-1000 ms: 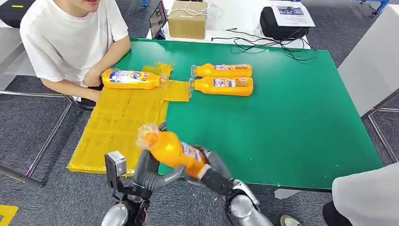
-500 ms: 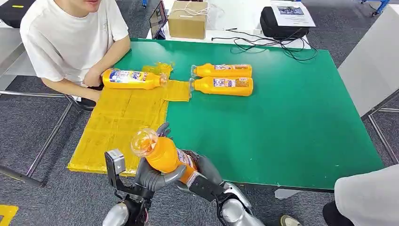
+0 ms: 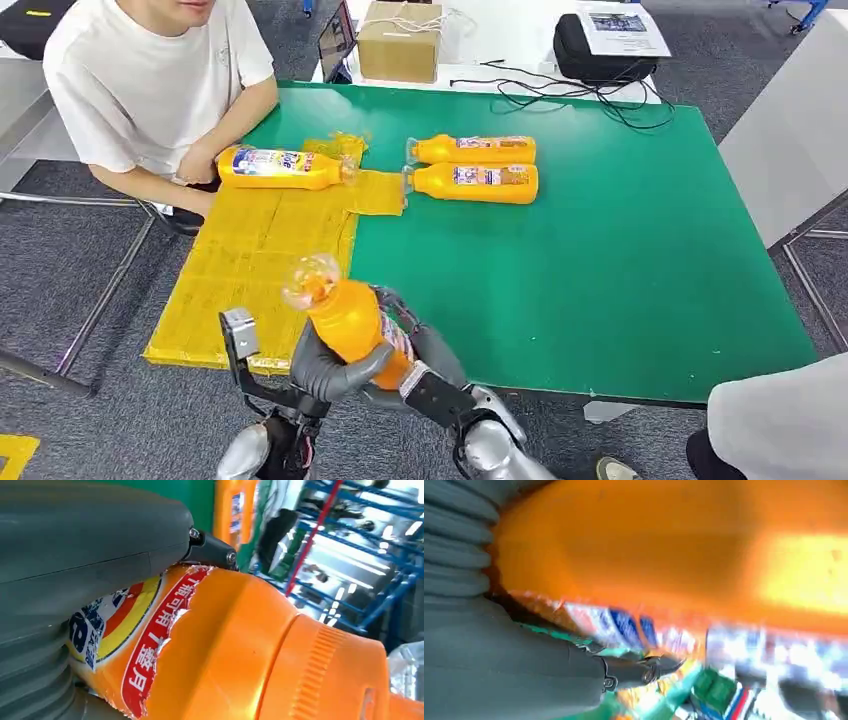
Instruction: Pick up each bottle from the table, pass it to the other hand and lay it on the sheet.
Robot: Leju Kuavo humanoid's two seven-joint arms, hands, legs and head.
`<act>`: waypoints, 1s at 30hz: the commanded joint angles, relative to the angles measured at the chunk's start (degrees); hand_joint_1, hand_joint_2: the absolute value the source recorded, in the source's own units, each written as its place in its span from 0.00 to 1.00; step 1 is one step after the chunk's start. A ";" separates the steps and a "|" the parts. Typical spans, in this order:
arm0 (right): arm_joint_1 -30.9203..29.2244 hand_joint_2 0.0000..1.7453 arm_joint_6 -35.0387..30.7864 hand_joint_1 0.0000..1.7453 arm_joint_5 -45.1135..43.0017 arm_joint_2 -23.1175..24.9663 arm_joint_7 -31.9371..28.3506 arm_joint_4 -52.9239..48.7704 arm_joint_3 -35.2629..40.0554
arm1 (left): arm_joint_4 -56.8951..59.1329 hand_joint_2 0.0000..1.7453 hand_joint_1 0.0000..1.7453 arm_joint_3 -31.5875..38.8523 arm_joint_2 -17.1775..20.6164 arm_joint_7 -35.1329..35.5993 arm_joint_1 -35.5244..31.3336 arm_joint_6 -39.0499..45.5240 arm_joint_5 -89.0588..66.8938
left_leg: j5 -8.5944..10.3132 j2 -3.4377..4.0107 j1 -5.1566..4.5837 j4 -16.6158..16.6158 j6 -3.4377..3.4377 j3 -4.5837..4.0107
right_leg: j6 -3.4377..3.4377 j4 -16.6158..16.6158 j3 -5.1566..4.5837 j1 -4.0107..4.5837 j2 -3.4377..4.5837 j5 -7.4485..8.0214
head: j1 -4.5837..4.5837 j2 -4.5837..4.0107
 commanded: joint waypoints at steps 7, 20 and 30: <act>1.96 0.00 -6.96 0.00 -5.52 2.14 -3.59 -6.94 -5.48 | 3.24 1.00 1.00 0.81 2.02 -4.15 -3.48 7.26 -6.34 | -0.06 -0.10 0.05 -0.02 -0.09 0.21 | -0.10 -0.02 0.22 0.03 0.02 -0.08 | 0.02 0.00; 6.65 0.00 -26.82 0.00 -12.94 3.83 -6.95 -23.84 -21.65 | 16.63 1.00 1.00 6.36 3.85 -5.75 -12.88 34.06 -48.20 | 0.03 -0.23 0.02 -0.04 -0.07 0.14 | -0.07 -0.02 0.17 0.00 -0.13 -0.04 | 0.00 0.00; 7.59 0.00 -30.53 0.00 -14.41 2.95 -6.95 -28.87 -22.71 | 24.23 1.00 1.00 6.88 4.74 -0.75 -18.46 33.26 -59.59 | -0.04 -0.24 0.07 0.01 -0.13 0.27 | -0.12 -0.01 0.30 0.05 -0.10 -0.09 | 0.00 0.00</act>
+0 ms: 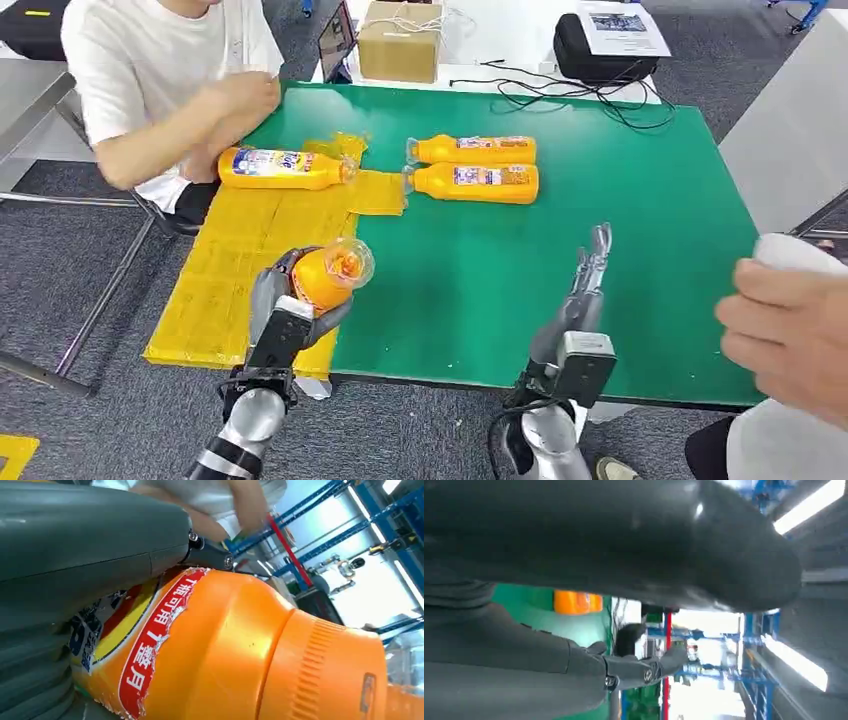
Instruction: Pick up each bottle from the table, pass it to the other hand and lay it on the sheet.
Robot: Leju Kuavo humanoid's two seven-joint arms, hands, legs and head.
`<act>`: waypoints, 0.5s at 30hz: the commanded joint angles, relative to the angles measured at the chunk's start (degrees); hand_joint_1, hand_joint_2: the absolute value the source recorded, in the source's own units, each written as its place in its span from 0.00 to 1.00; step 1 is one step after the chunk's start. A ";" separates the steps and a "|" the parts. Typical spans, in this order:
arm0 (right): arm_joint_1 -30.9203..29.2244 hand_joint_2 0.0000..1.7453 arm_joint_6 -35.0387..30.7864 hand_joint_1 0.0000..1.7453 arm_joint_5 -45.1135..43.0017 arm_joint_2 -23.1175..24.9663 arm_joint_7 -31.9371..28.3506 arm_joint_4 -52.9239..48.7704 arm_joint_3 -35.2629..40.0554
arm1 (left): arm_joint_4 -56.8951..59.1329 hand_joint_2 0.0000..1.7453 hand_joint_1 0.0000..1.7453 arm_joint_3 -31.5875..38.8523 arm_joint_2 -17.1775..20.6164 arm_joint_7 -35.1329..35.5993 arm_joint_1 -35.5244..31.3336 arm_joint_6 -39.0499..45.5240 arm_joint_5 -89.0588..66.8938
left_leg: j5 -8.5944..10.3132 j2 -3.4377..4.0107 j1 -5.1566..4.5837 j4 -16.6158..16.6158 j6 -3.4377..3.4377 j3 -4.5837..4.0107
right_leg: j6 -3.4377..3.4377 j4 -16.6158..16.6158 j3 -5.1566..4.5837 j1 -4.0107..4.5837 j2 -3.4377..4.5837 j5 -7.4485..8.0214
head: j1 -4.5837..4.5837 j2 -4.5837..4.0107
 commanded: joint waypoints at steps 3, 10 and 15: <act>0.10 0.00 0.89 0.00 -2.77 0.32 -0.02 -4.06 -4.33 | 21.37 1.00 1.00 1.11 3.52 6.28 -14.32 -3.61 -12.97 | -0.03 -0.21 0.11 -0.01 -0.14 0.27 | -0.15 -0.01 0.31 0.09 -0.05 -0.08 | 0.00 0.00; 1.21 0.00 4.68 0.00 -6.21 3.71 -0.02 -2.27 -5.38 | 35.59 1.00 1.00 1.36 5.72 12.43 -21.37 -6.81 -24.96 | -0.01 -0.11 0.13 -0.06 -0.14 0.32 | -0.17 -0.03 0.31 0.11 0.05 -0.05 | 0.00 0.00; 3.37 0.00 7.95 0.00 -7.91 4.43 -0.02 -1.51 -3.97 | 43.06 1.00 1.00 0.99 8.59 14.84 -22.74 -8.27 -30.86 | -0.12 -0.02 0.18 -0.07 -0.18 0.51 | -0.21 -0.04 0.50 0.15 0.18 -0.12 | 0.02 0.00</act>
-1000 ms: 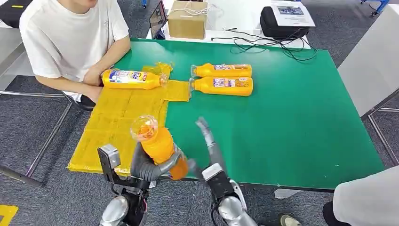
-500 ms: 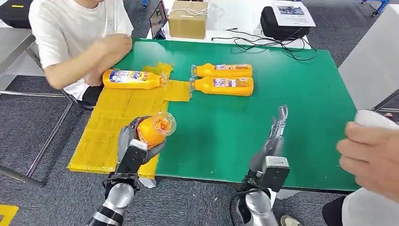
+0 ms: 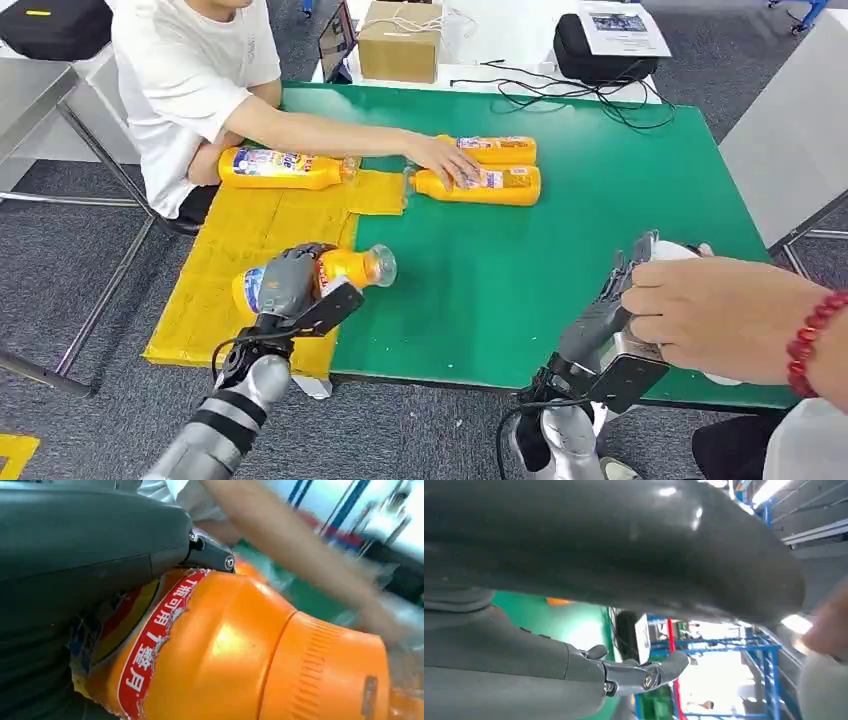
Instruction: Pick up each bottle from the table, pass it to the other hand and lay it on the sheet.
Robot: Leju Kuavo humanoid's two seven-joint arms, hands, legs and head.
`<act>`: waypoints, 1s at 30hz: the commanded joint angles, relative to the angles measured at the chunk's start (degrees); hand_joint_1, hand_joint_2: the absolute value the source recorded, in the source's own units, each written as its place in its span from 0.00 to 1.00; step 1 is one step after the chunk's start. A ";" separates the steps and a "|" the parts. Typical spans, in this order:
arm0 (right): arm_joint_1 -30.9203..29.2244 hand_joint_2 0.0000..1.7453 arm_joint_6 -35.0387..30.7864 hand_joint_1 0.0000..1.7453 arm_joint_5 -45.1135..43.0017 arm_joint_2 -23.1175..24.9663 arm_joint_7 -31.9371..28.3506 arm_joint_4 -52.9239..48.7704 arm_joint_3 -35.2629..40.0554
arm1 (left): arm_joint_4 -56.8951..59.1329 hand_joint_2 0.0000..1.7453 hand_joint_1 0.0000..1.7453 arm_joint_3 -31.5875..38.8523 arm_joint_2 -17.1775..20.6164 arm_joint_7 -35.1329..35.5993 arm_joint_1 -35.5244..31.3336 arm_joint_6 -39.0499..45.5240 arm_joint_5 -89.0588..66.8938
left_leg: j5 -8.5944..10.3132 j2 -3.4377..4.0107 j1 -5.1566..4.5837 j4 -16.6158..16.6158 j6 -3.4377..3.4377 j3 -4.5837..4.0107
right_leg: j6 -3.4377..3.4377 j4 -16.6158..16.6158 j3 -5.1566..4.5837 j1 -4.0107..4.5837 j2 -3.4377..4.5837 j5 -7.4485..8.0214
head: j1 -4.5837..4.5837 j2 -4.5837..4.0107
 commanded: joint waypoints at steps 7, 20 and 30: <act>4.68 0.00 7.15 0.00 -2.38 2.12 0.57 6.21 0.79 | 24.61 1.00 0.23 7.14 2.74 5.43 -9.79 -4.23 -2.22 | -0.16 0.03 0.12 -0.07 -0.14 0.46 | -0.15 -0.10 0.44 0.10 0.20 -0.11 | -0.04 0.00; 3.42 0.00 7.07 0.00 -1.68 2.65 0.98 8.06 0.31 | 27.67 1.00 0.00 12.88 1.22 7.02 -17.02 -20.11 5.78 | -0.08 0.02 0.13 -0.02 -0.11 0.52 | -0.13 -0.06 0.51 0.10 0.15 -0.04 | -0.04 0.00; 3.45 0.00 6.72 0.00 -1.75 2.48 0.82 8.48 -0.63 | 23.18 1.00 0.00 8.91 2.08 2.63 -14.67 -25.94 7.75 | -0.06 -0.01 0.07 -0.07 -0.09 0.63 | -0.12 -0.07 0.63 0.03 0.11 -0.05 | -0.04 0.00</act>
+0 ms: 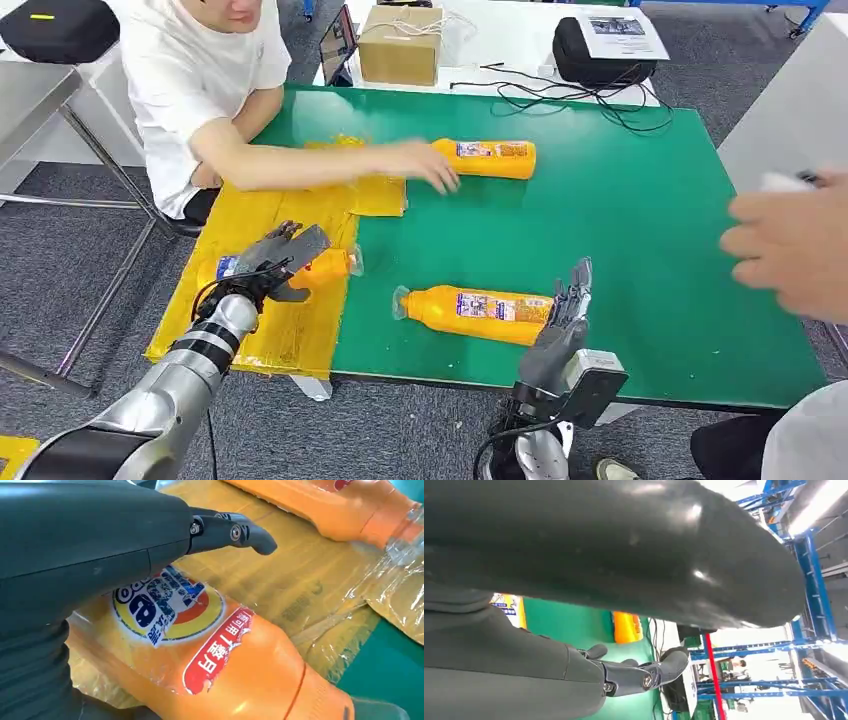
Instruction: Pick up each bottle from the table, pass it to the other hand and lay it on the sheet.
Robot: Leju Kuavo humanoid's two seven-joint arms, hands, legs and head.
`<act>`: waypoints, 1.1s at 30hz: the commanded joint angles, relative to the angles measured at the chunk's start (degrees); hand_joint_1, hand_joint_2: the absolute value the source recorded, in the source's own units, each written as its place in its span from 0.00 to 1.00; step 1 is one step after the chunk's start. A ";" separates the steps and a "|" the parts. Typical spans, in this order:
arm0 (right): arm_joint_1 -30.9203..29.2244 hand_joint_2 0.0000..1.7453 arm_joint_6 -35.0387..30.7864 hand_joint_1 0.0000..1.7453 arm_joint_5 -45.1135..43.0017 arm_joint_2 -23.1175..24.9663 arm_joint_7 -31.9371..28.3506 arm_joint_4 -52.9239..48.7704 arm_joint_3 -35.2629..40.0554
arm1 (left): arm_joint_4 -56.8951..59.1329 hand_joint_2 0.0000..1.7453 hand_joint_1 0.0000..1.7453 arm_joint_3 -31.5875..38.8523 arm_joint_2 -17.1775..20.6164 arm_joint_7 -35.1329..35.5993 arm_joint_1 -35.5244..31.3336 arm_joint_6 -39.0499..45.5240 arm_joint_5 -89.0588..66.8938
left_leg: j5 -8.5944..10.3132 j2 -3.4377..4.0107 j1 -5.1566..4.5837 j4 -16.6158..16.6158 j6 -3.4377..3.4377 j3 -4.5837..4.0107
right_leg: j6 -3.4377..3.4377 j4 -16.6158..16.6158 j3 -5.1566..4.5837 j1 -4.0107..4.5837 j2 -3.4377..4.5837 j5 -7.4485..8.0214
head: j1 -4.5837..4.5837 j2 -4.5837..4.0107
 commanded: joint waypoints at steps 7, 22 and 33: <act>-0.68 0.00 -0.75 0.00 -0.05 -0.98 -0.27 3.06 -1.61 | -3.39 1.00 0.00 -2.86 -0.29 -4.01 2.08 -6.57 5.51 | -0.02 0.02 0.04 -0.04 -0.05 0.15 | -0.05 -0.05 0.12 0.03 0.09 0.00 | 0.02 0.00; 2.60 0.00 -4.42 0.00 2.12 -2.13 -0.88 -1.24 -2.74 | -49.01 1.00 0.00 -9.21 -2.90 -11.95 16.82 3.75 35.06 | -0.07 -0.07 0.06 0.05 -0.04 -0.11 | -0.04 -0.03 -0.10 0.06 0.00 -0.05 | 0.02 0.00; -1.72 1.00 -9.57 0.00 22.08 -11.74 1.68 14.10 -5.21 | -75.51 1.00 0.00 -11.85 -0.90 -24.71 33.58 3.92 58.20 | -0.23 0.32 0.04 -0.20 -0.05 0.17 | -0.05 -0.29 0.11 0.03 0.47 0.00 | 0.00 0.00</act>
